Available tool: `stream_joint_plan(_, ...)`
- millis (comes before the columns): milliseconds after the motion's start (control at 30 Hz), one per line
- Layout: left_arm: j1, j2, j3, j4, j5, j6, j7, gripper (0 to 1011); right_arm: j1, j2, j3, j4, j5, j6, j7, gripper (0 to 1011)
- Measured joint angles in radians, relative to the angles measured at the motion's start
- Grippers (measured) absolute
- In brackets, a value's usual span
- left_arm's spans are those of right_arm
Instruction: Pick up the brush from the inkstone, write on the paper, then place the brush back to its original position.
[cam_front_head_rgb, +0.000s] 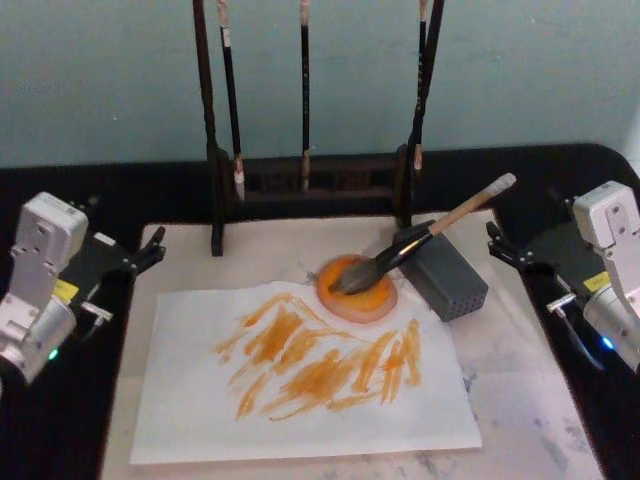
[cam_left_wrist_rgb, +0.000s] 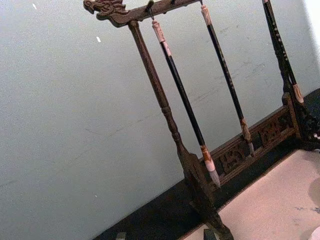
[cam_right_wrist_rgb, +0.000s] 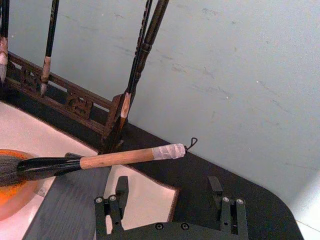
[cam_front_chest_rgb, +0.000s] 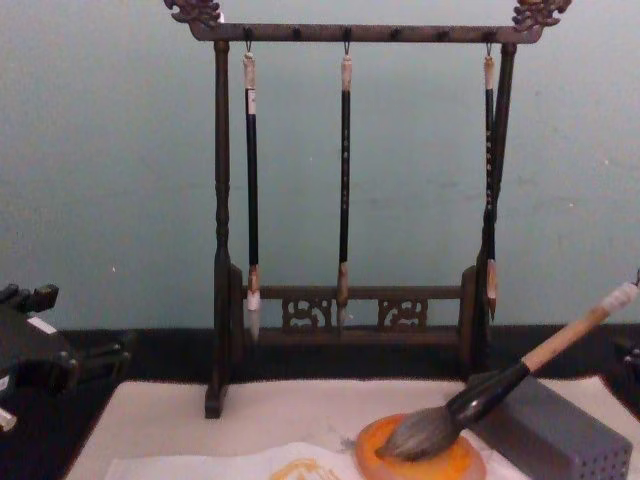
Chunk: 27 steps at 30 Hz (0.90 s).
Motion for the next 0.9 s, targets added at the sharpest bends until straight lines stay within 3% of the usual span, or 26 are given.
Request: stream_joint_plan(900, 0.000, 0.000, 0.000, 0.000, 0.000, 0.000, 0.000, 1001, 0.000, 0.001, 0.000, 0.000, -0.001, 0.000, -0.001, 1000)
